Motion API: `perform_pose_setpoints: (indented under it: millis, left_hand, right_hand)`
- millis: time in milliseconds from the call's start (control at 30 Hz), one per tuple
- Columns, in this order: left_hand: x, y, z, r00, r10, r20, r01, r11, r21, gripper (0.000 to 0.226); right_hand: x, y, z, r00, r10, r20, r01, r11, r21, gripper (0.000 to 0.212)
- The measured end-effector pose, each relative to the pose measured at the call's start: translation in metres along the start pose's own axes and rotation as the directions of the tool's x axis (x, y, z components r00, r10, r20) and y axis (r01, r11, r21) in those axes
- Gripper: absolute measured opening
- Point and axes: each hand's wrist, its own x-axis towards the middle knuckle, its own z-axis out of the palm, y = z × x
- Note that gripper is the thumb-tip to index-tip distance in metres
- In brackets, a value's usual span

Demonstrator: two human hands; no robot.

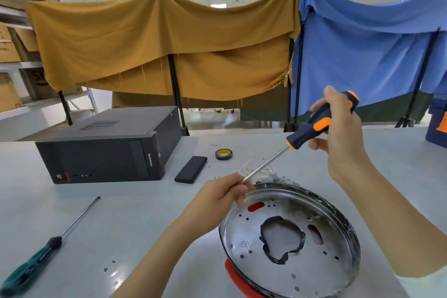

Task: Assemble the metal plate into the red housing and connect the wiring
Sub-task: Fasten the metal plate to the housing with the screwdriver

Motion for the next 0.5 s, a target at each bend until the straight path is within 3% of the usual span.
perform_pose_setpoints:
  millis: [100, 167, 233, 367, 400, 433, 500]
  left_hand:
    - [0.006, -0.017, -0.009, 0.981, -0.019, -0.193, 0.015, 1.0, -0.022, 0.033]
    - [0.008, -0.029, -0.016, 0.981, -0.023, -0.195, 0.029, 0.999, 0.028, 0.035]
    - [0.011, -0.039, -0.02, 0.987, -0.012, -0.158, 0.031, 0.992, 0.119, 0.037]
    - [0.018, -0.053, -0.025, 0.987, 0.006, -0.158, 0.025, 0.981, 0.191, 0.038]
    - [0.021, -0.056, -0.025, 0.988, 0.016, -0.154, 0.017, 0.977, 0.21, 0.036]
    - [0.025, -0.058, -0.024, 0.989, 0.026, -0.147, 0.008, 0.973, 0.231, 0.033]
    - [0.036, -0.062, -0.019, 0.987, 0.04, -0.157, 0.0, 0.97, 0.244, 0.026]
  right_hand:
    - [-0.002, 0.014, -0.006, 0.93, 0.118, 0.347, -0.147, 0.988, 0.057, 0.037]
    - [-0.004, 0.025, -0.009, 0.81, 0.091, 0.579, -0.097, 0.995, -0.02, 0.026]
    - [-0.007, 0.033, -0.009, 0.686, 0.062, 0.725, -0.033, 0.998, -0.054, 0.022]
    - [-0.013, 0.039, -0.013, 0.382, 0.1, 0.919, -0.057, 0.995, -0.085, 0.035]
    - [-0.015, 0.041, -0.012, 0.334, 0.104, 0.937, -0.066, 0.994, -0.086, 0.035]
    - [-0.017, 0.045, -0.009, 0.312, 0.102, 0.945, -0.059, 0.994, -0.088, 0.033]
    - [-0.021, 0.056, 0.001, 0.341, 0.097, 0.935, -0.006, 0.995, -0.101, 0.025]
